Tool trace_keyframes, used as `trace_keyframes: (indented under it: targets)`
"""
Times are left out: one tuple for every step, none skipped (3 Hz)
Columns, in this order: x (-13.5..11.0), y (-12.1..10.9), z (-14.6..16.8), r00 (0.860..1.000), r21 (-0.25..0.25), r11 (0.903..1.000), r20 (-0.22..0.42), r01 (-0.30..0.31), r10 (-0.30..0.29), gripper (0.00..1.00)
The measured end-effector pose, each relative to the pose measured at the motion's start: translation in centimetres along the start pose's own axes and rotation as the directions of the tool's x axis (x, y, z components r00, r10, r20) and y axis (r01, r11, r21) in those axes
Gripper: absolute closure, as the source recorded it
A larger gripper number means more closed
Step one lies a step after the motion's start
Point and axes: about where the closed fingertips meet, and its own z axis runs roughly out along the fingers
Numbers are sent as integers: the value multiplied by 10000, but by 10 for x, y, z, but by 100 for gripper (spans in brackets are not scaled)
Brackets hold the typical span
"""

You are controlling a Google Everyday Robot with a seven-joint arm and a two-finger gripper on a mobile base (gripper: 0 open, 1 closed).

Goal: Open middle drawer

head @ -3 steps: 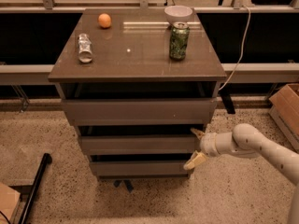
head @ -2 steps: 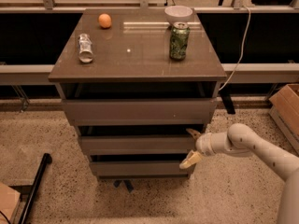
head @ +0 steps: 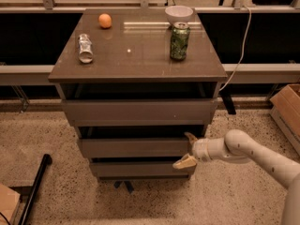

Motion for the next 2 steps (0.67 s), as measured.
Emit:
trace_keyframes:
  targets:
    - [-1, 18, -6, 9998, -4, 9998, -99, -200, 200, 50]
    - [-3, 18, -7, 9998, -4, 9998, -99, -200, 200, 74]
